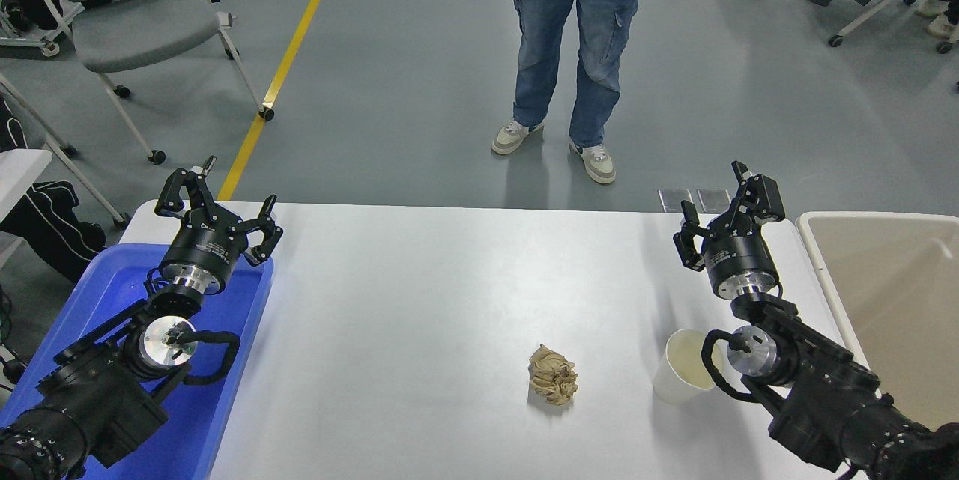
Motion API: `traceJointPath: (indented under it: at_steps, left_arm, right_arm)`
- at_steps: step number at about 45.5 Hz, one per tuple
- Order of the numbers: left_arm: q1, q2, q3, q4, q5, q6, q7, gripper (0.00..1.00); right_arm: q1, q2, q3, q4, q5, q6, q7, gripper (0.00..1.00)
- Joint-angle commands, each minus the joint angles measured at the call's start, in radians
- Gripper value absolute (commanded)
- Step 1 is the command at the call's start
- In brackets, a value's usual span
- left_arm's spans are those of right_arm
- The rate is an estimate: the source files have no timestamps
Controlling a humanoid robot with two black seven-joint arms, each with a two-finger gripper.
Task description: Dispose of the paper cup in the dustbin
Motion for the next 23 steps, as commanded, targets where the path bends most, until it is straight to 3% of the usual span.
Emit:
traceJointPath:
  at_steps: [1,8,23]
  left_arm:
    - [0.0,0.0,0.0,0.0,0.0,0.0,0.0,1.0]
    - [0.006,-0.041,-0.028,0.006,-0.014,0.009,-0.117,1.0]
    - [0.006,-0.04,-0.025,0.009,-0.015,0.009,-0.12,1.0]
  right_arm:
    - [-0.011,0.0,0.0,0.001,0.003,0.0,0.001,1.0]
    - [-0.012,0.0,0.0,0.001,0.003,0.002,0.001,1.0]
    - [-0.006,0.0,0.004,0.001,0.003,0.002,0.001,1.0]
